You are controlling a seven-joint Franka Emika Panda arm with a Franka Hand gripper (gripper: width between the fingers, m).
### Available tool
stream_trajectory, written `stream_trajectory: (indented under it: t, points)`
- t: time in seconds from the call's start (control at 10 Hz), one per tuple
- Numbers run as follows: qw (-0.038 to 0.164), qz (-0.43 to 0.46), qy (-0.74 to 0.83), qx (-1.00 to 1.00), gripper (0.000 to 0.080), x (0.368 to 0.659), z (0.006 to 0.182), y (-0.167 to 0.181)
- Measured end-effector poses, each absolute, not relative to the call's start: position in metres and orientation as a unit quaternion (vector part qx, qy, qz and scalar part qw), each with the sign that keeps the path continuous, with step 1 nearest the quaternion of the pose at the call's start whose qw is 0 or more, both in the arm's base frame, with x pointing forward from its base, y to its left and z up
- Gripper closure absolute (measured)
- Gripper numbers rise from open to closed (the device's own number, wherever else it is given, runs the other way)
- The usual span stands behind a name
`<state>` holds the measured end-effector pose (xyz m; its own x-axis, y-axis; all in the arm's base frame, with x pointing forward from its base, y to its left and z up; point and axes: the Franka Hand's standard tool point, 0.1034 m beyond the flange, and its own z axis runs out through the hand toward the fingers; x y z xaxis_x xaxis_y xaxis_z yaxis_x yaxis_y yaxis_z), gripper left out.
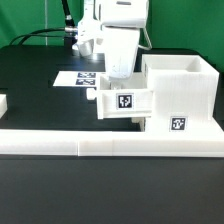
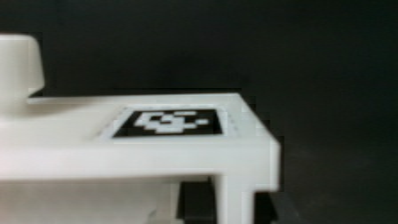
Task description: Assemble drawer
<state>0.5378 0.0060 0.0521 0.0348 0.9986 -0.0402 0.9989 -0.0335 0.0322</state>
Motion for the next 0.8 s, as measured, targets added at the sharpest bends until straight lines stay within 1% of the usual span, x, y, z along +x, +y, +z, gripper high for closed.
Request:
stream_trajectory:
  t: [0.5,0.8]
  points:
    - [0.022,-0.010,0.695,0.719,0.0755,0.5366,0.0518,0.0049]
    - [0.023,-0.008,0.687,0.726,0.0755,0.5384,0.0523,0.0139]
